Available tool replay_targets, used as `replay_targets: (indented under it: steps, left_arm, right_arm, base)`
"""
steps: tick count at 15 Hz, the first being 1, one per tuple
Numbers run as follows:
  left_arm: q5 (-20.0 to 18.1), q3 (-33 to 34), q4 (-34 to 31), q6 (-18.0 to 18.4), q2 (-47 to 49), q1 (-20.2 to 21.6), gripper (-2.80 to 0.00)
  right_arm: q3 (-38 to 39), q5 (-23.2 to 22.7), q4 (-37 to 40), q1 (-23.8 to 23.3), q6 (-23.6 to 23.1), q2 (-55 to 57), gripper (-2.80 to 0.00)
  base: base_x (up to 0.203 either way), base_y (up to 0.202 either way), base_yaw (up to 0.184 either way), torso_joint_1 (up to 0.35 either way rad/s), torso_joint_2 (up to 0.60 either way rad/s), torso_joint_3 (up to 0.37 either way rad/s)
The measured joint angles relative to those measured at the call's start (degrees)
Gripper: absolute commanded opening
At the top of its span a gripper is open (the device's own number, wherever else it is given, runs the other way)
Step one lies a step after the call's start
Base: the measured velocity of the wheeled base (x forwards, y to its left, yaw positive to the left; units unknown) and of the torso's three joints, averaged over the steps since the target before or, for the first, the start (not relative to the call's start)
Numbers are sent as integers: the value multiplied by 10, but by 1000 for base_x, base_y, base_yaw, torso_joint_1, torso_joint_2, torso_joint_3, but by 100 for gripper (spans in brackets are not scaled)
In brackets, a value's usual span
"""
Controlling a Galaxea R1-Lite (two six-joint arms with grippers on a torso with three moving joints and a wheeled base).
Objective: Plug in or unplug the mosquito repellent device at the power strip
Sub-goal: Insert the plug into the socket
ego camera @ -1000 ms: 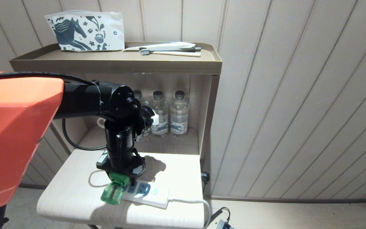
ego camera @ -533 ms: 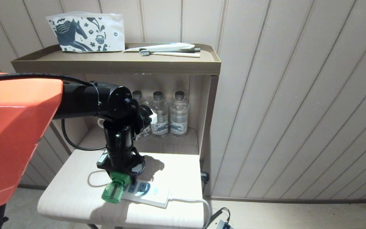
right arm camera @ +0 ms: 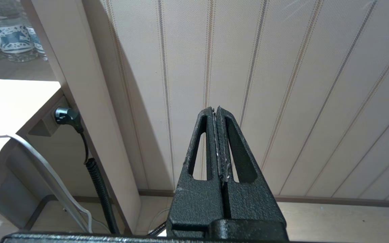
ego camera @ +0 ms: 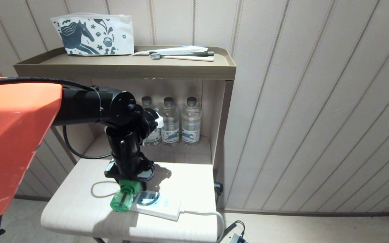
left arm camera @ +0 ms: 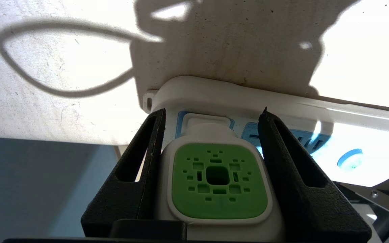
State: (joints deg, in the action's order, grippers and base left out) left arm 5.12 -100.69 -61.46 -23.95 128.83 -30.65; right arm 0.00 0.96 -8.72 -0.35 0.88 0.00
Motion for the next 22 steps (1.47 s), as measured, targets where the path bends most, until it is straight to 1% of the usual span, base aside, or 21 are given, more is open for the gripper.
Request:
replay_targets:
  steps: [1, 4, 7, 11, 14, 18, 22]
  left_arm:
    - [-3, 0, 7, 0, -2, 0, 0]
    - [8, -2, 1, 0, -7, -1, 0]
    - [34, -6, -1, 0, -14, -1, 0]
    - [38, -8, -7, 2, -38, 0, 0]
    - [47, -10, -16, 1, -61, -1, 0]
    - [49, -4, -28, 0, -95, -15, 0]
    - [48, -5, -35, -1, -115, -20, 0]
  right_arm:
    - [0, 0, 0, 0, 0, 0, -280]
    - [0, 0, 0, 0, 0, 0, -280]
    - [0, 0, 0, 0, 0, 0, -280]
    - [0, 0, 0, 0, 0, 0, -280]
    - [0, 0, 0, 0, 0, 0, -280]
    - [0, 0, 0, 0, 0, 0, -280]
    - [0, 0, 0, 0, 0, 0, -280]
  base:
    - [0, 0, 0, 0, 0, 0]
    - [0, 0, 0, 0, 0, 0]
    - [0, 0, 0, 0, 0, 0]
    - [0, 0, 0, 0, 0, 0]
    - [0, 0, 0, 0, 0, 0]
    - [0, 0, 0, 0, 0, 0]
    - [0, 0, 0, 0, 0, 0]
